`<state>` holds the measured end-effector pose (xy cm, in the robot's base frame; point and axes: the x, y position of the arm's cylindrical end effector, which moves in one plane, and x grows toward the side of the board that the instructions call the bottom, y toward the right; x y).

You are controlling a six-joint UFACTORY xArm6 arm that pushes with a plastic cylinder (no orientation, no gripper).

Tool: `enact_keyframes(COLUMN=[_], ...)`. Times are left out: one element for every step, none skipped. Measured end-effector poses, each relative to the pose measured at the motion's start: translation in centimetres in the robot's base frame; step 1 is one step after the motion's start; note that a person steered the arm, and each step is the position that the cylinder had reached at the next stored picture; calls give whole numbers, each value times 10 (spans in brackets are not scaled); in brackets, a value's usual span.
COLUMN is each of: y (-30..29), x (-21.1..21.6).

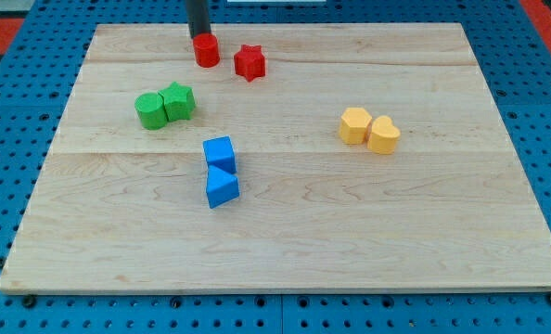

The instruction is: Slide the red circle towards the blue cube

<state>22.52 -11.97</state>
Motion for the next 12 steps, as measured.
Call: enact_keyframes(y=[8,27,70,79,87,98,116,156,152,170,174,146], x=[56,92,82,152,146,139,114,164,217,191,168,236])
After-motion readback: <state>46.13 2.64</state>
